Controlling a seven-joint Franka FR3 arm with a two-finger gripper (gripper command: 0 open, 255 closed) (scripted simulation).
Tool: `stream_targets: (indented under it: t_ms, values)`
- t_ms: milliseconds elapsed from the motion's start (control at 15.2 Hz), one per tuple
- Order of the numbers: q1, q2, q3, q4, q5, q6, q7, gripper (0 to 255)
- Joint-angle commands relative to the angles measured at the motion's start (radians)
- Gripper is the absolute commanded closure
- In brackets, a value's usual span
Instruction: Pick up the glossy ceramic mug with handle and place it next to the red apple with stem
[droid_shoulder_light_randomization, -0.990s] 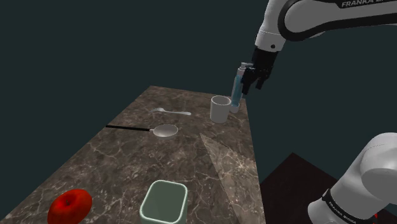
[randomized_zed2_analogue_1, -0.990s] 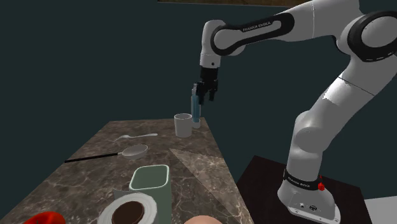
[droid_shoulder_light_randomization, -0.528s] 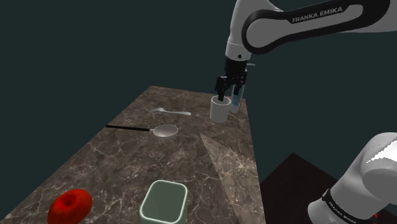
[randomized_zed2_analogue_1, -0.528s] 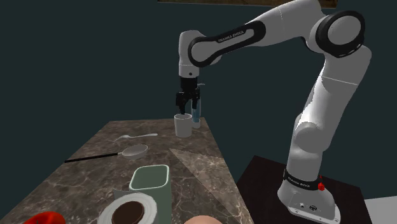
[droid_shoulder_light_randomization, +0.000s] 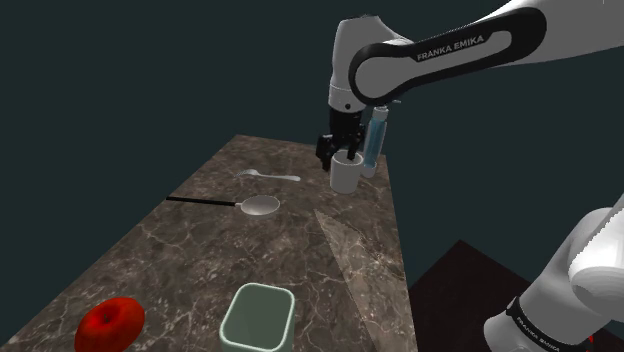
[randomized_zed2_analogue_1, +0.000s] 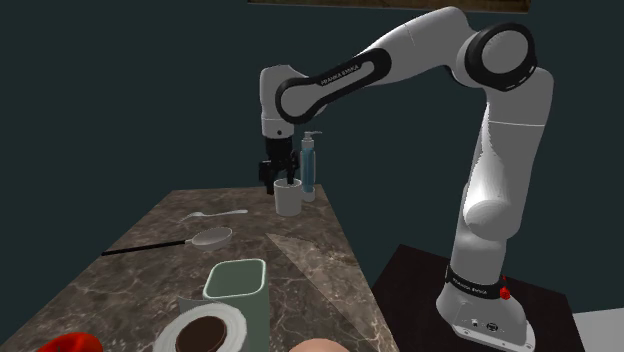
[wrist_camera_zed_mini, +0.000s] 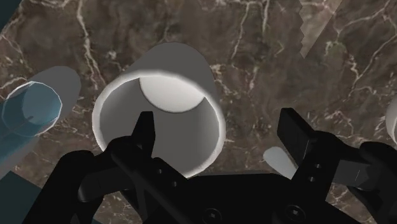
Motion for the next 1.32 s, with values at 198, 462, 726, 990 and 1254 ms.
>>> stream_targets:
  t_ms: [198, 462, 726, 990, 1254]
  values:
    - [0.0, 0.02, 0.001, -0.038, -0.007, 0.057, 0.007, 0]
    - [0.0, 0.02, 0.001, -0.038, -0.007, 0.057, 0.007, 0]
    - [0.0, 0.02, 0.001, -0.037, -0.007, 0.057, 0.007, 255]
    - [0.0, 0.02, 0.001, -0.037, -0.007, 0.057, 0.007, 255]
    - [0.0, 0.02, 0.001, -0.038, -0.007, 0.057, 0.007, 255]
